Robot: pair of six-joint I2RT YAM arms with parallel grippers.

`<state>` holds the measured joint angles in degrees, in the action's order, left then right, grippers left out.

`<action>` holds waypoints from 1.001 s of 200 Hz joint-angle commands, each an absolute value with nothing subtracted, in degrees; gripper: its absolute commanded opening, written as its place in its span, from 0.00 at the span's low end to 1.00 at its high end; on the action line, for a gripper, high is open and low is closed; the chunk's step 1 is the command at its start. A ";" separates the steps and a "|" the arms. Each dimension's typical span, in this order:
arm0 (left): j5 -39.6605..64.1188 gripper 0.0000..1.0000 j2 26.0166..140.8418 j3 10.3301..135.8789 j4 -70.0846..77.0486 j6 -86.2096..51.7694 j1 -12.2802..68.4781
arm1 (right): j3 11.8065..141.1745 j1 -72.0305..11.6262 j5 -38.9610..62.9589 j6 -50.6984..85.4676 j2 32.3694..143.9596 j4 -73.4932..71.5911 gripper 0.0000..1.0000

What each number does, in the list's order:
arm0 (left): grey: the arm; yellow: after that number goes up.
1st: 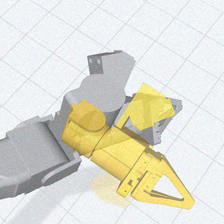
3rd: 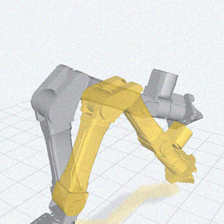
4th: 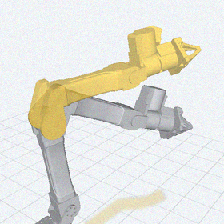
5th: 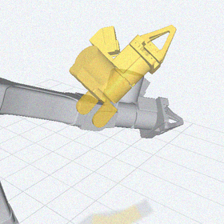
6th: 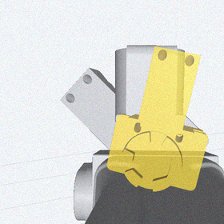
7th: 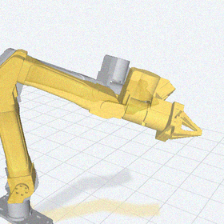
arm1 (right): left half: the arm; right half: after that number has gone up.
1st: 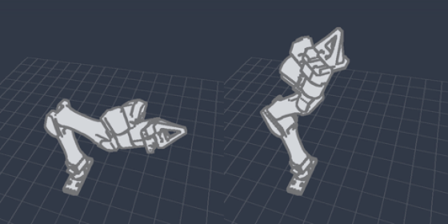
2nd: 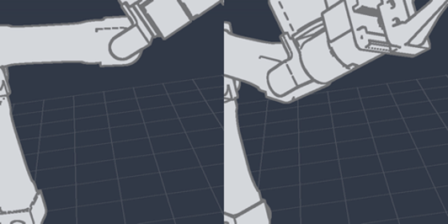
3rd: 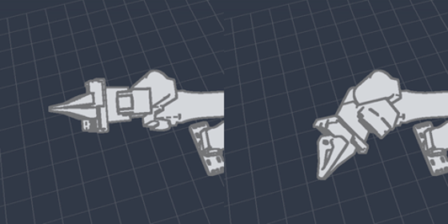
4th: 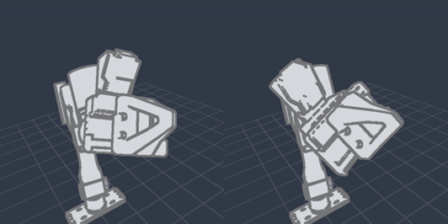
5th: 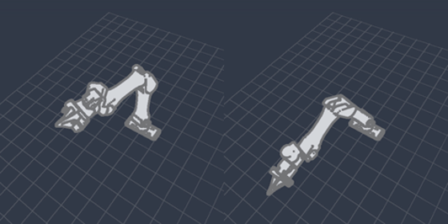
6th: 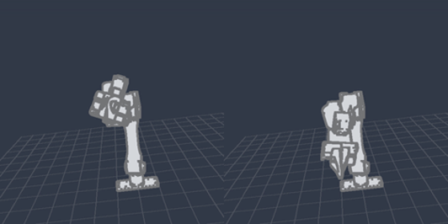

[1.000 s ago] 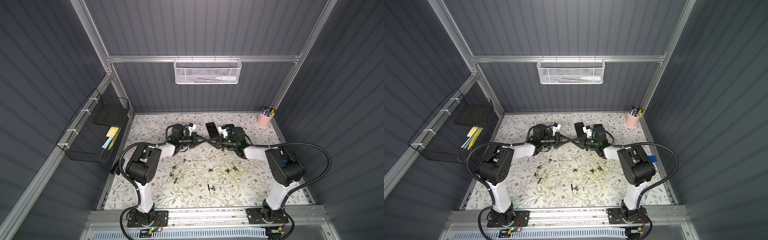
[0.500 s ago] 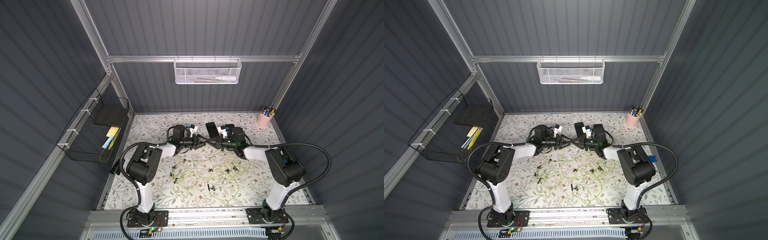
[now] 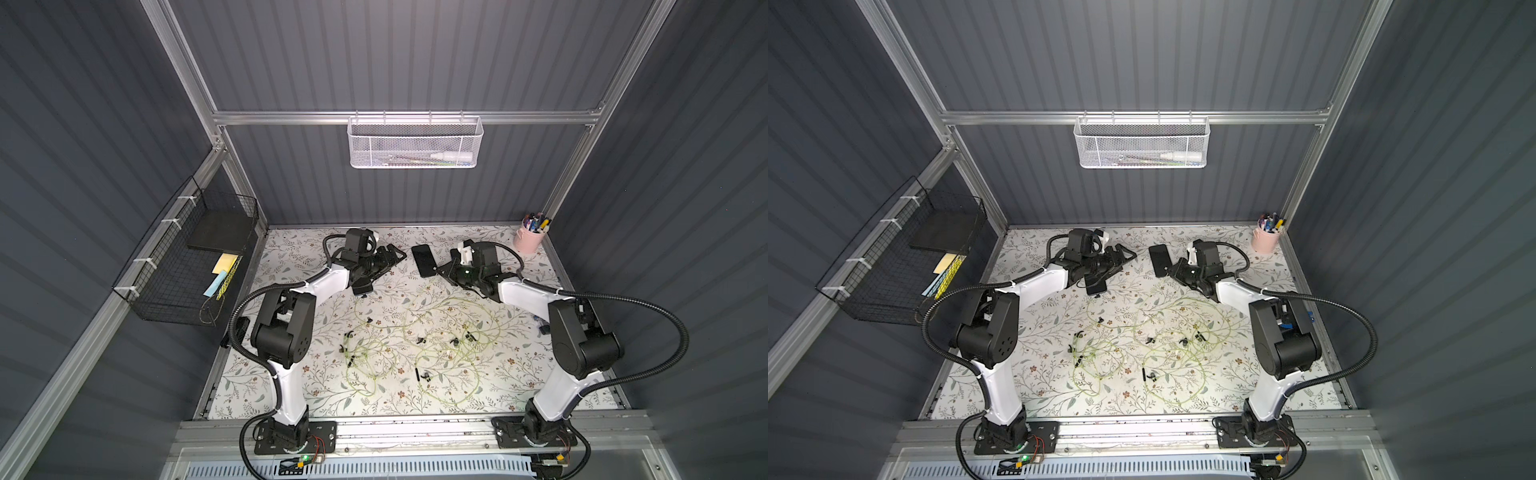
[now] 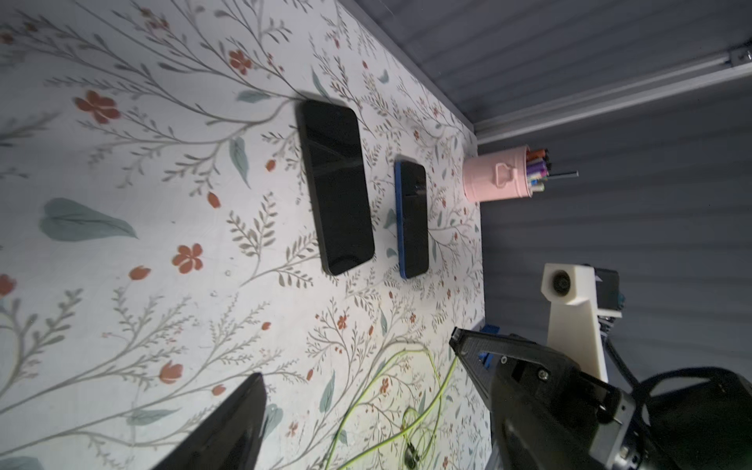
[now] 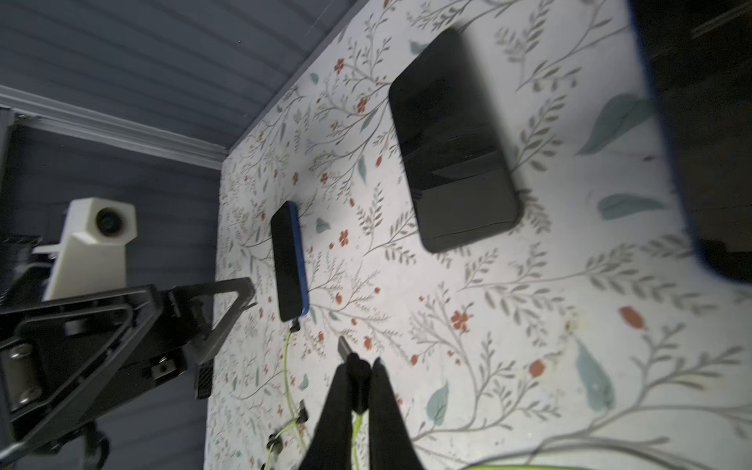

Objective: Plug wired earphones into phones
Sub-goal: Adjust the phone at the center of the board.

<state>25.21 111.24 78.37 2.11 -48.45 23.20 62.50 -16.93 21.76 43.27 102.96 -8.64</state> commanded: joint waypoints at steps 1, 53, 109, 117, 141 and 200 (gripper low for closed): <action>14.90 0.87 113.98 79.62 -1.93 -52.05 23.42 | 67.12 -16.26 13.17 39.65 108.68 -4.70 0.00; 9.19 0.88 114.77 80.33 -3.94 -52.13 24.52 | 77.74 -15.25 11.59 38.96 119.45 -2.94 0.00; 7.83 0.89 116.79 82.98 -5.49 -51.17 25.57 | 83.19 -14.57 13.48 37.27 125.59 -0.40 0.00; 7.21 0.89 117.35 83.95 -6.65 -50.95 25.90 | 83.64 -14.62 14.10 37.10 126.17 -0.35 0.00; 4.04 0.89 119.42 87.58 -11.18 -50.20 26.78 | 84.11 -14.68 15.33 36.57 126.93 -0.35 0.00; -2.28 0.91 126.32 98.62 -19.20 -45.39 28.11 | 83.68 -15.80 20.51 35.33 128.58 -1.23 0.00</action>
<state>1.54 123.26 93.82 -13.50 -49.43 27.51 83.07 -14.96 17.02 37.19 126.65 -1.76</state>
